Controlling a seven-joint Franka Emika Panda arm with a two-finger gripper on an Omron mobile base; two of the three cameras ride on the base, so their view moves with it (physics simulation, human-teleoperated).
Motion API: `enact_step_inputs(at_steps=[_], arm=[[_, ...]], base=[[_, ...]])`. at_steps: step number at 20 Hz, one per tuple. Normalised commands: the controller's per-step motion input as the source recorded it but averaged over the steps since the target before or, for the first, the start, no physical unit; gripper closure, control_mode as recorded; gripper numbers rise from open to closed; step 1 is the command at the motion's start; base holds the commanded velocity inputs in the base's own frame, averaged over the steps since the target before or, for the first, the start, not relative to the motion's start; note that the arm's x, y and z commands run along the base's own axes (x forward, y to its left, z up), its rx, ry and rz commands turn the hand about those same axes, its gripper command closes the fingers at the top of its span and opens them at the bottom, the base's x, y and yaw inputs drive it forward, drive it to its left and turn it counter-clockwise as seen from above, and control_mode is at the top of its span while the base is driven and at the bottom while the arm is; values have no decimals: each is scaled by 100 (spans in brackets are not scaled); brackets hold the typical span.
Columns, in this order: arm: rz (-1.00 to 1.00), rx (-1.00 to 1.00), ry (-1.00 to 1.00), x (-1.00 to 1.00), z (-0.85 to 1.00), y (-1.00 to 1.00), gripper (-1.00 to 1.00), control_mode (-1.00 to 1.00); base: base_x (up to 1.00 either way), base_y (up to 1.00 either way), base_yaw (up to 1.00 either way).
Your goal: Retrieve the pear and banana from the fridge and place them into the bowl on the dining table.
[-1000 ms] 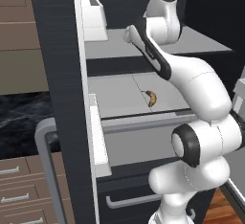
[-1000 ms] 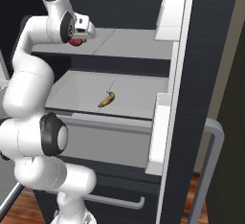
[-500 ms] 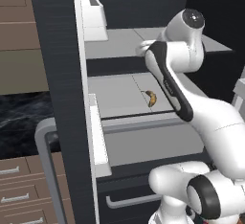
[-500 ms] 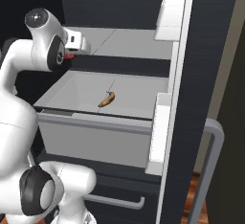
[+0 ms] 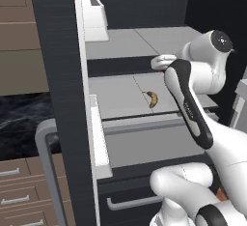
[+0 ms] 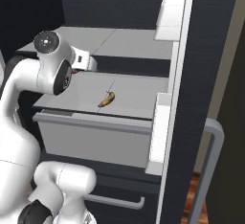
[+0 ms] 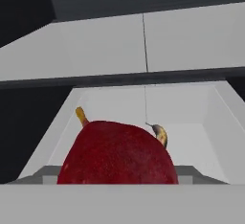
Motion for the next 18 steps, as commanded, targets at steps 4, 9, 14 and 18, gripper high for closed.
enact_step_inputs(at_steps=[4, 9, 14, 18], arm=[[0, 4, 0, -6, -12, -6, 100, -100], [0, 0, 0, 3, -1, 0, 100, 100], [0, 0, 0, 0, 0, 0, 100, 100], [0, 0, 0, 0, 0, 0, 100, 100]], base=[[0, 0, 0], [3, 0, 0], [-59, 0, 8], [-78, 0, 14]])
